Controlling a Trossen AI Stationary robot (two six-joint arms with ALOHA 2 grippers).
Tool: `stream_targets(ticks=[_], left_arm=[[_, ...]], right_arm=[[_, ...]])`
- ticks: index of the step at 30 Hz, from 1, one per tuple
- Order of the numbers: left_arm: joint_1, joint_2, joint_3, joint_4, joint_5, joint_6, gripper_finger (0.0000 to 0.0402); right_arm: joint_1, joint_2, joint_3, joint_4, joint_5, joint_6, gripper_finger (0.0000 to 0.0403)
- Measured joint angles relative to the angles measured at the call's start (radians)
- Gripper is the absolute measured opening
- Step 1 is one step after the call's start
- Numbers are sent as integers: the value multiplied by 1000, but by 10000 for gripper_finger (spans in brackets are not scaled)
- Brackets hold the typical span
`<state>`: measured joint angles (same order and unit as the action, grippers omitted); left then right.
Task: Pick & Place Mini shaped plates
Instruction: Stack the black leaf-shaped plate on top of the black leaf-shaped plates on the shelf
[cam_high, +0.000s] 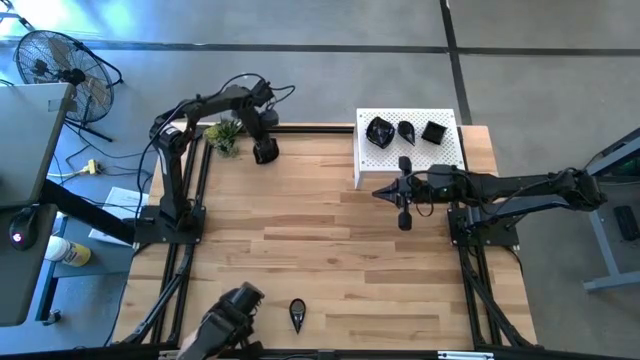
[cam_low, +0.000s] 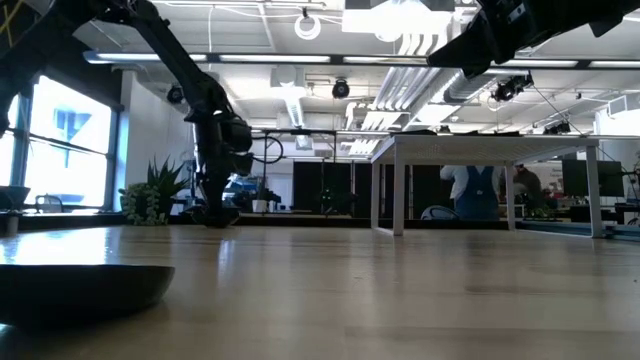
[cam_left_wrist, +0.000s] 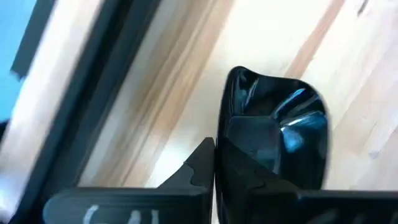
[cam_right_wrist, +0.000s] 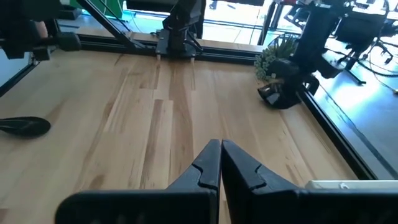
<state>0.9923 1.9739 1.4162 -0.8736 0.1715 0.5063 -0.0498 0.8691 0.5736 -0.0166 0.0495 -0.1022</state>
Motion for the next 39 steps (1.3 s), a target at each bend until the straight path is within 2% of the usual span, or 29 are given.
stream_targets(ticks=[4, 8, 14, 18, 21, 25, 29, 31, 35, 39], left_arm=[[-29, -8, 59, -45, -54, -67, 3], [-79, -69, 77, -43, -77, -153, 4], [-214, -180, 57, -37, -71, -319, 2], [-344, -230, -8, -7, 40, -491, 1], [-466, -242, -75, 91, 147, -620, 1], [-632, -243, -145, 243, 159, -773, 1], [-763, -234, -192, 446, 125, -927, 0], [-807, -234, -204, 518, 58, -998, 0], [-856, -234, -209, 534, -101, -1071, 0], [-872, -199, -208, 589, -145, -1112, 0]], right_arm=[[0, 0, 0, 0, 7, 24, 4], [0, 0, 1, -7, 18, 66, 3], [26, 0, 1, -67, 87, 113, 1], [89, 0, 1, -68, 120, 114, 1], [144, 0, 1, -60, 157, 113, 0], [209, 0, 1, -61, 205, 104, 0], [262, 0, 1, -61, 229, 102, 0], [285, 0, 1, -60, 238, 96, 0], [324, 0, 1, -61, 237, 68, 0], [349, 0, 1, -60, 237, 49, 0]])
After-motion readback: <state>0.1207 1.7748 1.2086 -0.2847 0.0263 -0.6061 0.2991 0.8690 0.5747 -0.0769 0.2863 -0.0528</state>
